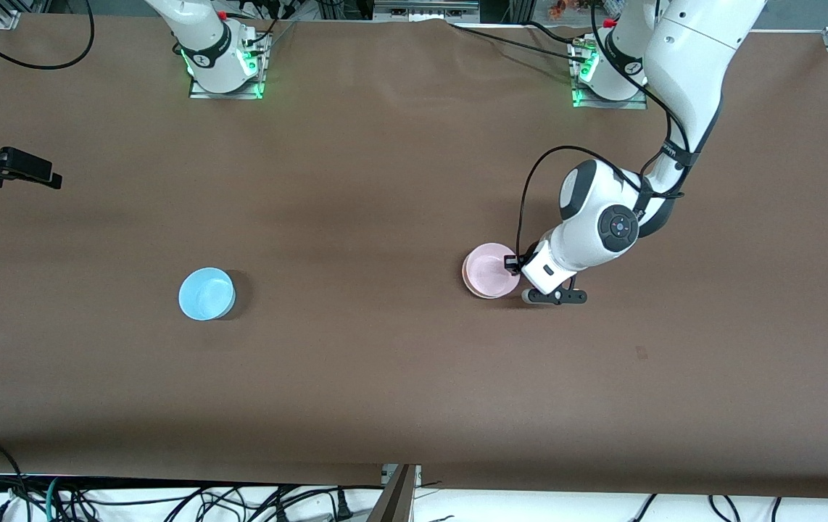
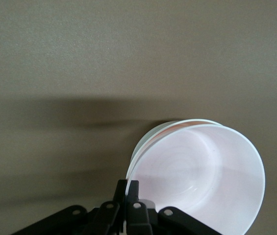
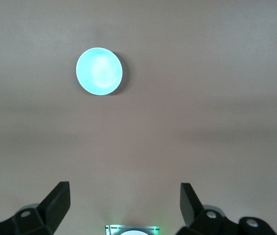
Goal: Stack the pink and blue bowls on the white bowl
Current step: 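Release the pink bowl and withdraw the left gripper while the right gripper reaches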
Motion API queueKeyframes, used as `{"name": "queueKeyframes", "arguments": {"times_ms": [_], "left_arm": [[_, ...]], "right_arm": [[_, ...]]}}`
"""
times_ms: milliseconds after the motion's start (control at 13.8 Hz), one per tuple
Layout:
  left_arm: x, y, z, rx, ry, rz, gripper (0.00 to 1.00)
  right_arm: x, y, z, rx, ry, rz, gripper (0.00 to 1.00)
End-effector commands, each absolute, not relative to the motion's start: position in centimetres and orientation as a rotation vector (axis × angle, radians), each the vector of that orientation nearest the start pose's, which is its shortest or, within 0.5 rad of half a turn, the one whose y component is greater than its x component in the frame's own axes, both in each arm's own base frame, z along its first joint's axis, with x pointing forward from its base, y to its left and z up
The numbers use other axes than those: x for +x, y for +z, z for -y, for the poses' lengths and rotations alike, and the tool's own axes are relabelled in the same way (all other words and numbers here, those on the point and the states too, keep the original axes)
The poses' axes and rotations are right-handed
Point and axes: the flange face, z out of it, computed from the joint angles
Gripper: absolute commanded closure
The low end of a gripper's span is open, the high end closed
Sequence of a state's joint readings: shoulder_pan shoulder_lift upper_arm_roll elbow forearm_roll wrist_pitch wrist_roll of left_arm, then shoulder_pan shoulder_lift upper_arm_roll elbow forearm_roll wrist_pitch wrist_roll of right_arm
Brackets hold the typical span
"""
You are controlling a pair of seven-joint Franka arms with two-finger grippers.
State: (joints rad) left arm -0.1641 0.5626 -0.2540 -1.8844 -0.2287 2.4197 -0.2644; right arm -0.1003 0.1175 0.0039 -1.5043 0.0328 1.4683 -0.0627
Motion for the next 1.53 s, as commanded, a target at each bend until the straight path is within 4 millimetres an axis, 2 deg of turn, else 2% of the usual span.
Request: {"name": "queueKeyframes", "arguments": {"times_ms": [0, 73, 145, 218, 436, 581, 654, 727, 872, 1090, 1163, 1308, 1381, 1453], "left_arm": [[58.6, 21.3, 25.8, -3.385, 0.177, 0.13, 0.79], [58.6, 21.3, 25.8, -3.385, 0.175, 0.13, 0.52], [58.6, 21.3, 25.8, -3.385, 0.174, 0.128, 0.01], [58.7, 21.4, 25.9, -3.389, 0.172, 0.135, 0.0], [59.7, 23.9, 26.1, -3.392, 0.198, 0.241, 0.0], [61.0, 26.7, 24.9, -3.372, 0.268, 0.234, 0.0], [61.6, 28.0, 23.5, -3.359, 0.291, 0.249, 0.0], [62.1, 29.6, 21.6, -3.348, 0.294, 0.28, 0.0], [63.3, 32.5, 16.0, -3.267, 0.225, 0.327, 0.0], [64.2, 37.6, 10.2, -3.15, 0.149, 0.333, 0.0], [64.7, 39.6, 8.4, -3.137, 0.158, 0.377, 0.0], [65.9, 44.4, 3.0, -3.098, 0.133, 0.503, 0.0], [66.0, 46.7, 0.7, -3.085, 0.111, 0.554, 0.0], [65.4, 48.9, -0.7, -3.085, 0.103, 0.546, 0.0]], "right_arm": [[57.8, 58.5, 5.2, -3.087, 0.221, -0.06, 0.01], [57.8, 58.5, 5.3, -3.089, 0.221, -0.06, 0.01], [57.8, 58.5, 5.2, -3.087, 0.221, -0.06, 0.01], [57.7, 58.5, 5.2, -3.087, 0.223, -0.06, 0.01], [57.8, 58.5, 5.2, -3.087, 0.221, -0.06, 0.01], [57.8, 58.4, 5.2, -3.087, 0.223, -0.06, 0.01], [58.0, 58.2, 5.3, -3.085, 0.215, -0.058, 0.01], [58.4, 57.8, 5.2, -3.08, 0.203, -0.065, 0.01], [59.5, 56.9, 4.2, -3.073, 0.171, -0.056, 0.01], [61.8, 54.3, 1.7, -3.081, 0.117, 0.006, 0.01], [62.7, 53.0, 1.3, -3.082, 0.106, 0.016, 0.01], [64.7, 49.7, 1.1, -3.083, 0.082, 0.02, 0.01], [65.7, 47.5, 1.2, -3.082, 0.075, 0.015, 0.01], [66.8, 45.2, 1.2, -3.082, 0.063, 0.011, 0.01]]}}
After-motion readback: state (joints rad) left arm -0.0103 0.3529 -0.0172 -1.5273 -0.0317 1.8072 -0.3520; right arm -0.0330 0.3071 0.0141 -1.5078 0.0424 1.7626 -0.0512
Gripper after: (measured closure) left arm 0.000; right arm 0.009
